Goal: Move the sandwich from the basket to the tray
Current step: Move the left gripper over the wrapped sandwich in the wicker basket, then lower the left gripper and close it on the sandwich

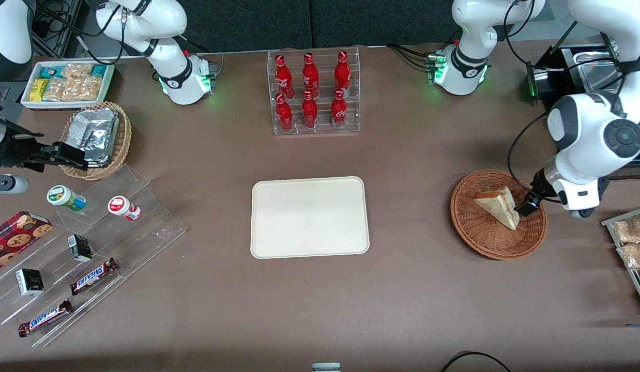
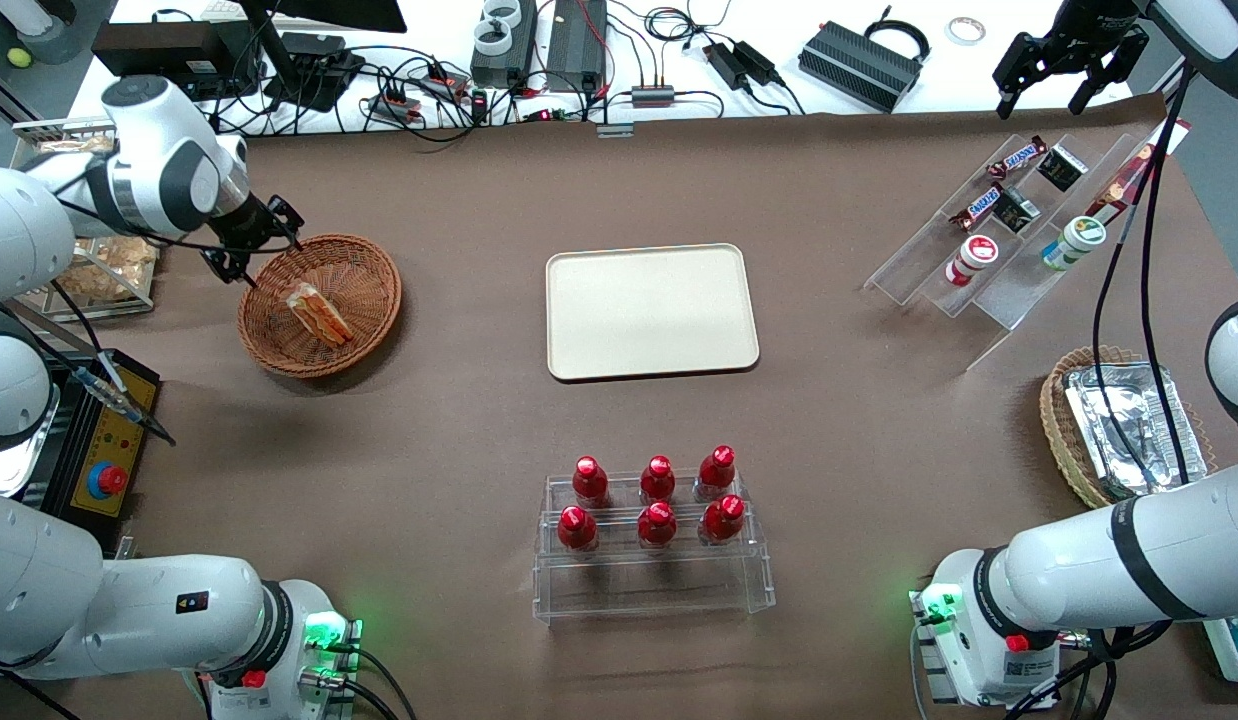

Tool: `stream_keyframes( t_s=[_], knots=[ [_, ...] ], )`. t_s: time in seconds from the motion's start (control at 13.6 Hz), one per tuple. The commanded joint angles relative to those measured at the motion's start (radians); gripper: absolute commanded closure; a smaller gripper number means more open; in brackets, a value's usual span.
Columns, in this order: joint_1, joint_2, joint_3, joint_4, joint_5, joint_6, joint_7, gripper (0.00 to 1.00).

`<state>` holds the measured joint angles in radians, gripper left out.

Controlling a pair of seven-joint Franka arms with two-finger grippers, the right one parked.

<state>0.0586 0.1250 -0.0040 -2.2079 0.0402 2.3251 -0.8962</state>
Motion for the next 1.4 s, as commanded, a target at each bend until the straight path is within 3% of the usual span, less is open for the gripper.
stream_keyframes(
  t_s=[0.0,0.81,1.03,1.25,1.32],
  knots=[
    [-0.014,0.021,-0.010,-0.015,-0.005,0.057,-0.076,0.00],
    [-0.028,0.068,-0.010,-0.116,0.006,0.223,-0.098,0.01],
    [-0.028,0.076,-0.010,-0.119,0.006,0.223,-0.096,0.27],
    [-0.028,0.074,-0.010,-0.121,0.010,0.217,-0.080,0.59],
    [-0.028,0.076,-0.010,-0.121,0.010,0.217,-0.079,0.63]
  ],
)
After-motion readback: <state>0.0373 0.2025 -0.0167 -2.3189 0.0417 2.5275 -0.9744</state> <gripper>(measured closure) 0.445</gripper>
